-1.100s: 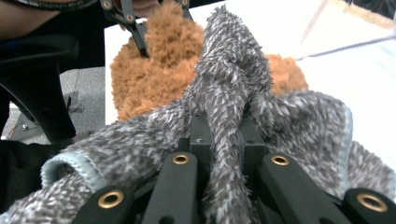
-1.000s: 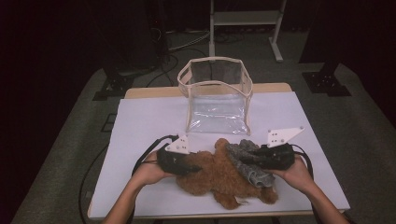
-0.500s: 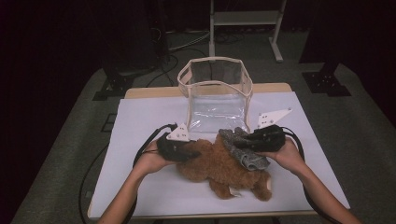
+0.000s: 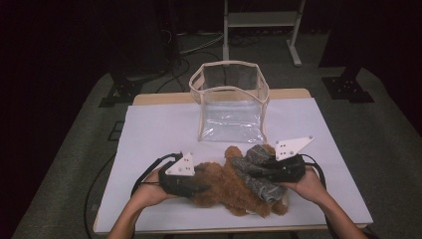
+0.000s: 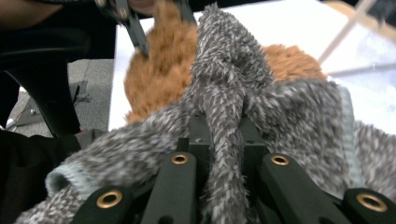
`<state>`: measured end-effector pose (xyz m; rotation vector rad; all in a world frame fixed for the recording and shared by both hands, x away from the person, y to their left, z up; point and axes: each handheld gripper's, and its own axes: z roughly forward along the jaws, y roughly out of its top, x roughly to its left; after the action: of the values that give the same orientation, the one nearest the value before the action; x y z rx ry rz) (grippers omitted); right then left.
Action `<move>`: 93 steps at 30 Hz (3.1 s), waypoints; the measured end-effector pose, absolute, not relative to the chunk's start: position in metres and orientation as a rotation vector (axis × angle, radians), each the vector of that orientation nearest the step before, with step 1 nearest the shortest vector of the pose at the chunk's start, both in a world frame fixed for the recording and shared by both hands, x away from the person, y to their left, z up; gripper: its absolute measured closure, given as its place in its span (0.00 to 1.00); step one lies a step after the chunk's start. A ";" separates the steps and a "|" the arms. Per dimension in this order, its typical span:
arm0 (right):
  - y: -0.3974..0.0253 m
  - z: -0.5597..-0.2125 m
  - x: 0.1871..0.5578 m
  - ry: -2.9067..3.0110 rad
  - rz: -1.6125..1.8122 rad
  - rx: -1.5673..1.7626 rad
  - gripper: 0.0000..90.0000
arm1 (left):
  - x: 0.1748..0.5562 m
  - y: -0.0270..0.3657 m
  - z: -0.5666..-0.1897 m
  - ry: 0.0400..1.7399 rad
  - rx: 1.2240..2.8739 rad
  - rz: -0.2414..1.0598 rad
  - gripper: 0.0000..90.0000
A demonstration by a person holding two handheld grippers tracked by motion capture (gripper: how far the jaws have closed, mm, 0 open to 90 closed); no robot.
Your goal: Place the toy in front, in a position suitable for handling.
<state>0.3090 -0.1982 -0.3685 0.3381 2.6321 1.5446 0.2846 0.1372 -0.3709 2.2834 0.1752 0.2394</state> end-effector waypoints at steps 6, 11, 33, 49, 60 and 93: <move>-0.199 -0.370 0.316 2.605 1.531 0.394 0.89 | 0.275 0.147 -0.377 0.179 2.234 0.206 0.56; -0.197 -0.381 0.306 2.632 1.530 0.357 0.89 | 0.279 0.147 -0.368 0.170 2.234 0.202 0.46; -0.198 -0.370 0.285 2.635 1.525 0.222 0.90 | 0.288 0.135 -0.374 0.065 2.280 0.113 0.51; -0.227 -0.354 0.300 2.619 1.479 0.294 0.89 | 0.277 0.129 -0.373 0.026 2.281 0.144 0.52; -0.261 -0.376 0.327 2.642 1.534 0.493 0.89 | 0.276 0.128 -0.374 0.016 2.271 0.143 0.52; -0.211 -0.355 0.301 2.671 1.468 0.244 0.89 | 0.284 0.080 -0.374 -0.013 2.267 0.109 0.52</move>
<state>0.3011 -0.2108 -0.3553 0.2444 2.6708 1.4684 0.2842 0.0799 -0.3743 2.2673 -0.0126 0.1089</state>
